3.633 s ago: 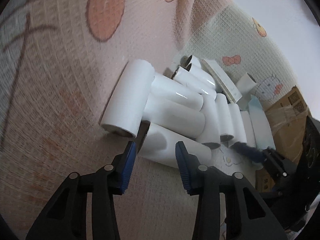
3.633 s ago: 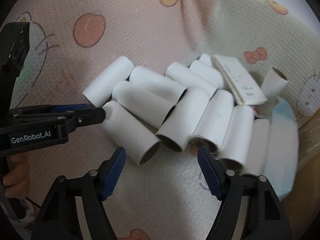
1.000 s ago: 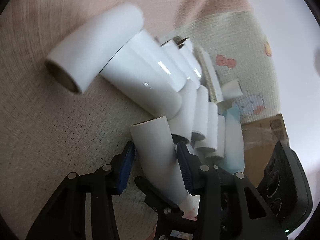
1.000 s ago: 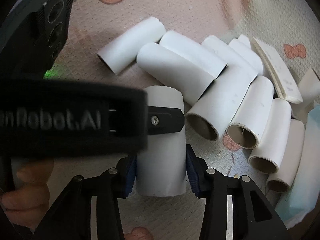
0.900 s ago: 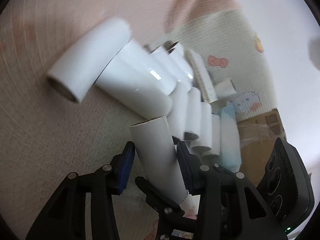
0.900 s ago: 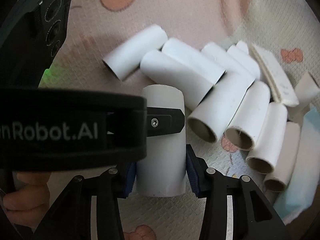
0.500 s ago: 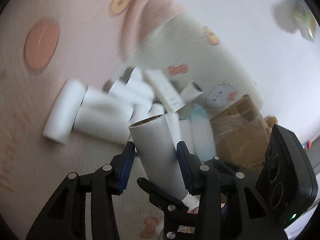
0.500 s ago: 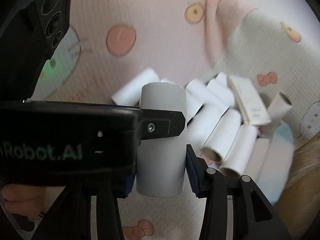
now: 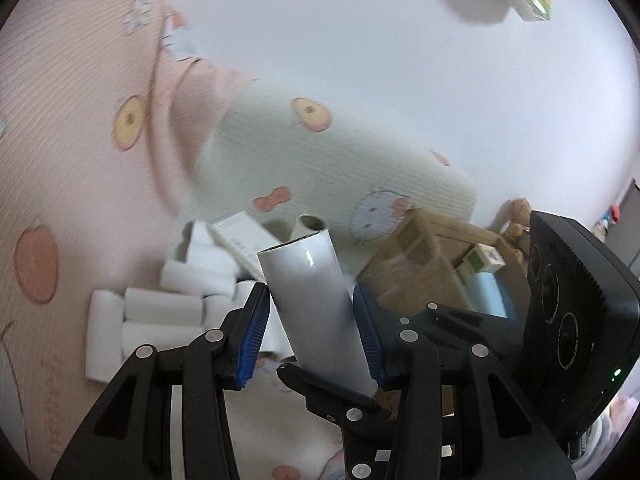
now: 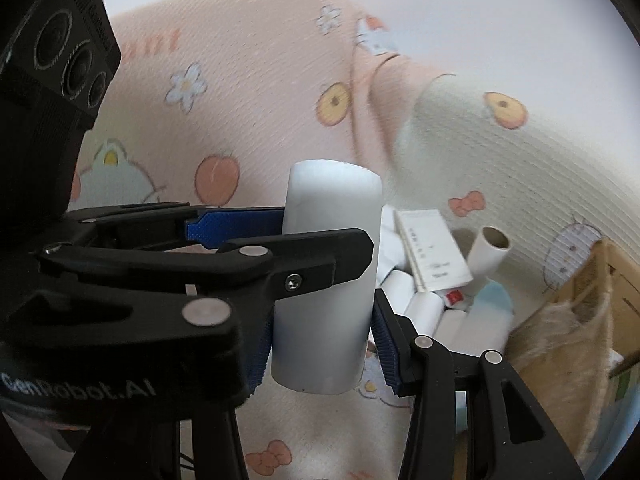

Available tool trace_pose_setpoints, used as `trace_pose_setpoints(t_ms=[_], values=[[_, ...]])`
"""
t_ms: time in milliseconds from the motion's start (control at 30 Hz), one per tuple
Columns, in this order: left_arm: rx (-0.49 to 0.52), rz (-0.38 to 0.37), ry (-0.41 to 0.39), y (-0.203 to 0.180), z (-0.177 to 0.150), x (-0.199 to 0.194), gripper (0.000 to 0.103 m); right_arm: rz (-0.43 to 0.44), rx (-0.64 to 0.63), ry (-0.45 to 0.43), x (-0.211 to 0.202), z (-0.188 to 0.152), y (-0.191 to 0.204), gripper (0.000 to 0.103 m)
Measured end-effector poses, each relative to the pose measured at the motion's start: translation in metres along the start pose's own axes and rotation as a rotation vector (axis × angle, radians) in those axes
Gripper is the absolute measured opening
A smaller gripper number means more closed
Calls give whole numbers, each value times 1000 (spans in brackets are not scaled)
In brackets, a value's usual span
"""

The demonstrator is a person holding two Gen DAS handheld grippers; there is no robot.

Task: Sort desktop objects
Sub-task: 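Lift the held tube and carry it over the open cardboard box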

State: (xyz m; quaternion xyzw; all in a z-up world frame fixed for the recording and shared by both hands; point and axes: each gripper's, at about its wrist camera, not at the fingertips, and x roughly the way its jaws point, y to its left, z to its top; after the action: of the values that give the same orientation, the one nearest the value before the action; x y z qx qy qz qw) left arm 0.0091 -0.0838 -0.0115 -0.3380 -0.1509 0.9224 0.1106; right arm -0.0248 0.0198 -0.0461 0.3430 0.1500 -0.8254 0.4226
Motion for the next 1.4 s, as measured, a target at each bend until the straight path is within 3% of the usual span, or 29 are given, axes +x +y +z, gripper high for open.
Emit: trace_pose_setpoints(t_ms=[533, 900, 1067, 1400], values=[[117, -127, 21, -75, 45, 27, 47, -148, 63, -19, -60, 15, -59, 43], [196, -173, 73, -121, 58, 61, 47, -137, 198, 14, -80, 7, -114, 44], [224, -207, 128, -142, 62, 78, 47, -193, 189, 6, -94, -9, -128, 44], [166, -286, 307, -165, 73, 118, 47, -222, 233, 28, -107, -29, -160, 44]])
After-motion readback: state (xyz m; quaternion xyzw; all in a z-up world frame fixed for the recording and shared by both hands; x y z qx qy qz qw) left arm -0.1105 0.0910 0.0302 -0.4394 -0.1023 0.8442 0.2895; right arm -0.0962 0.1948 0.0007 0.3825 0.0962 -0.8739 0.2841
